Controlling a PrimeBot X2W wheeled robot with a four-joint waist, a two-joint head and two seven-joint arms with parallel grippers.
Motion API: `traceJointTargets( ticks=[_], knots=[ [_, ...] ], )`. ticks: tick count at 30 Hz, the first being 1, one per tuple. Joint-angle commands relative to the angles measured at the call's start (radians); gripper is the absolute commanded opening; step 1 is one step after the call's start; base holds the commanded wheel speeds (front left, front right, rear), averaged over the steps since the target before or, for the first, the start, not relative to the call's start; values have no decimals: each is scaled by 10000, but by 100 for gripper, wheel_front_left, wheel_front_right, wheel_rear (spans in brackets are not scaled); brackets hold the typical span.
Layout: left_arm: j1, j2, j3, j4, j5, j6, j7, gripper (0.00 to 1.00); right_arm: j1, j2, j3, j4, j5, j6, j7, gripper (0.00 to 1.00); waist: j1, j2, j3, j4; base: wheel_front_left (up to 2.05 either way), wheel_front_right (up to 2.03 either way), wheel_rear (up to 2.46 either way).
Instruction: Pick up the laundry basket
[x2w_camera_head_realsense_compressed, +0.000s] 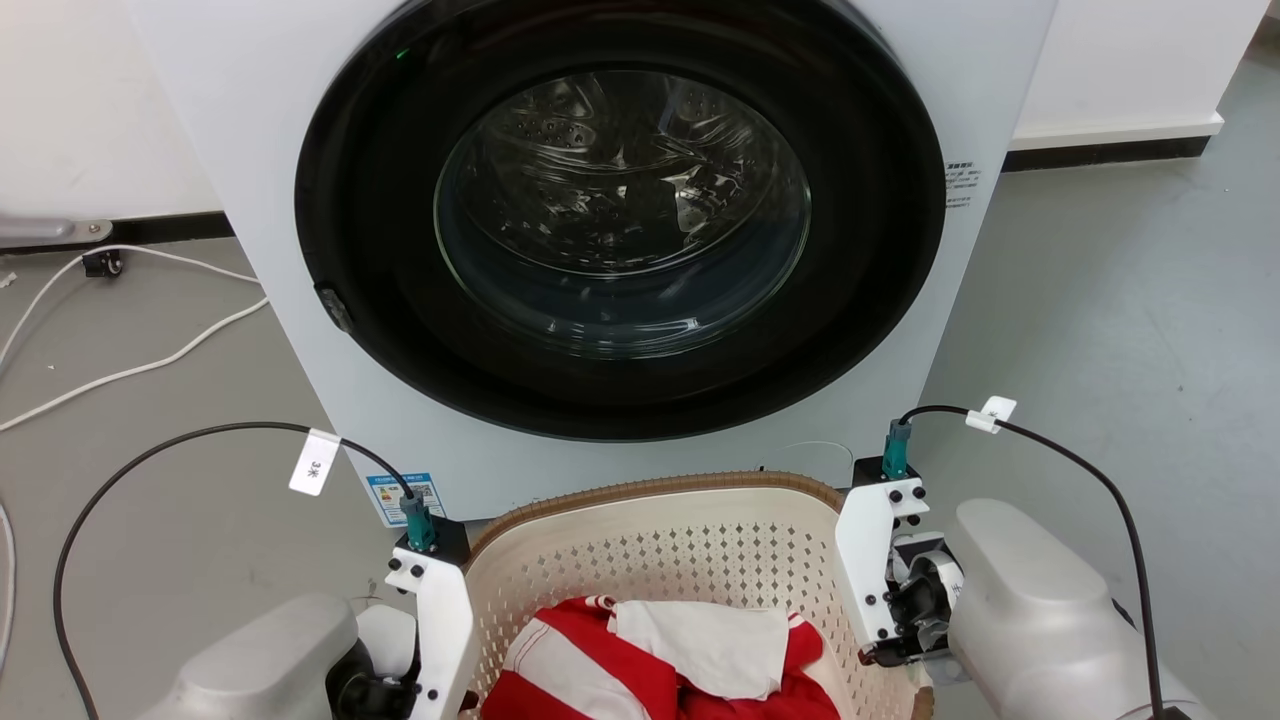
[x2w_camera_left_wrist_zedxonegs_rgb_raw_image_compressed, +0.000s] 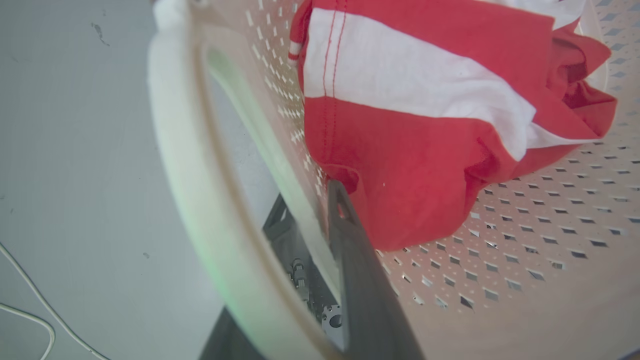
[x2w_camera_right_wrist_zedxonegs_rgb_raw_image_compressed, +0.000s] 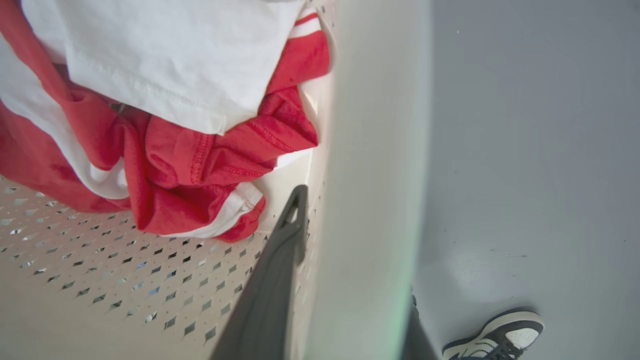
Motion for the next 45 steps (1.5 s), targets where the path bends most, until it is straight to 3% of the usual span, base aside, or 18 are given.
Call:
traceJointTargets(
  ticks=[1,12,19,45],
  knots=[
    [284,542,-154,199,104,-33,267,0,-230,-403,114,53,-132,129,-62,0,1,0,-13,-8,0,0,0],
    [201,386,-152,615,135,-24,142,0,-344,-442,287,213,54,129,-206,0,1,0,-68,73,0,0,0],
    [68,260,-151,1091,527,-8,-505,0,-382,-438,132,309,400,129,-448,0,1,0,-112,156,0,0,0],
    [-68,-47,-143,1539,399,-7,-608,0,-402,-413,782,387,1055,131,-619,0,1,0,-193,233,0,0,0]
  ],
)
